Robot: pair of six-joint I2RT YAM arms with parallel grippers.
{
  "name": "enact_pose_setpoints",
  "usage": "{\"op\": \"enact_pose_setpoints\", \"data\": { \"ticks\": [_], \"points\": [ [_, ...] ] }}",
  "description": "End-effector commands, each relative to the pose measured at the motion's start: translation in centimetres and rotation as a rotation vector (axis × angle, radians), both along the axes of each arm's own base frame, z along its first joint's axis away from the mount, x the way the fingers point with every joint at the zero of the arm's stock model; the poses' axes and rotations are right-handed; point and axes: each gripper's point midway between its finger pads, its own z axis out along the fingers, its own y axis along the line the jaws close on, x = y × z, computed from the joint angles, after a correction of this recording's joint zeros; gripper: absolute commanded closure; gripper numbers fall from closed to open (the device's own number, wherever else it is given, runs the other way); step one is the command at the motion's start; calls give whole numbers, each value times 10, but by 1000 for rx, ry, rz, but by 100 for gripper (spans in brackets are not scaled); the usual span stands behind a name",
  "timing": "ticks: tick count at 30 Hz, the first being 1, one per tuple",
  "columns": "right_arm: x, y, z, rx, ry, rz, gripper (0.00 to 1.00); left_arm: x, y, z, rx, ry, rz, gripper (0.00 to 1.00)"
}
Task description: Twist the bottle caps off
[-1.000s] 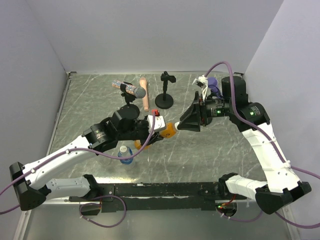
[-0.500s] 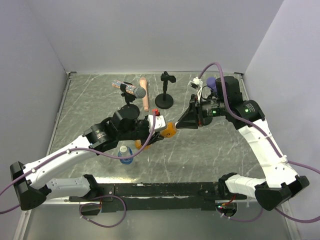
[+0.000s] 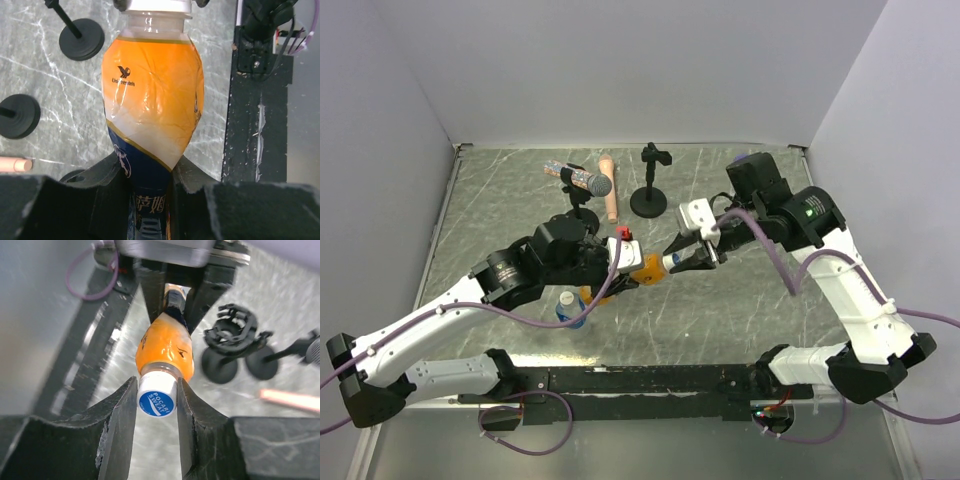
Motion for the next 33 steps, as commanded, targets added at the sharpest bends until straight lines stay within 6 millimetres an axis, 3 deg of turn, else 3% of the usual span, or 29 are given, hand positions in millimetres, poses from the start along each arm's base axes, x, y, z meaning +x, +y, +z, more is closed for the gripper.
{"op": "enact_pose_setpoints", "data": {
  "ticks": [1, 6, 7, 9, 13, 15, 16, 20, 24, 33],
  "points": [
    [-18, -7, -14, -20, -189, 180, 100, 7, -5, 35, -84, -109, -17, 99],
    [4, -16, -15, -76, -339, 99, 98, 9, -5, 31, -65, -118, -14, 99],
    [7, -16, -13, -57, -363, 81, 88, 10, -5, 31, -66, -120, -13, 99],
    [5, -14, -4, -5, -336, 37, 57, 13, -6, 31, -68, -117, 4, 99],
    [-7, -9, 42, 145, 9, -128, 22, 20, -5, 29, -69, -101, 56, 99],
    [-7, -8, 56, 195, 172, -231, 4, 22, -4, 30, -83, -96, 84, 99],
    [-7, -9, 57, 206, 266, -283, 1, 23, -4, 32, -99, -95, 98, 99],
    [11, -10, 33, 209, 563, -455, 5, 24, -6, 35, -133, -93, 108, 99],
    [25, -6, 18, 190, 658, -527, 8, 27, -11, 36, -136, -83, 106, 99],
    [37, -6, 42, 242, 719, -535, 21, 28, -16, 31, -119, -65, 104, 99]
  ]
}}
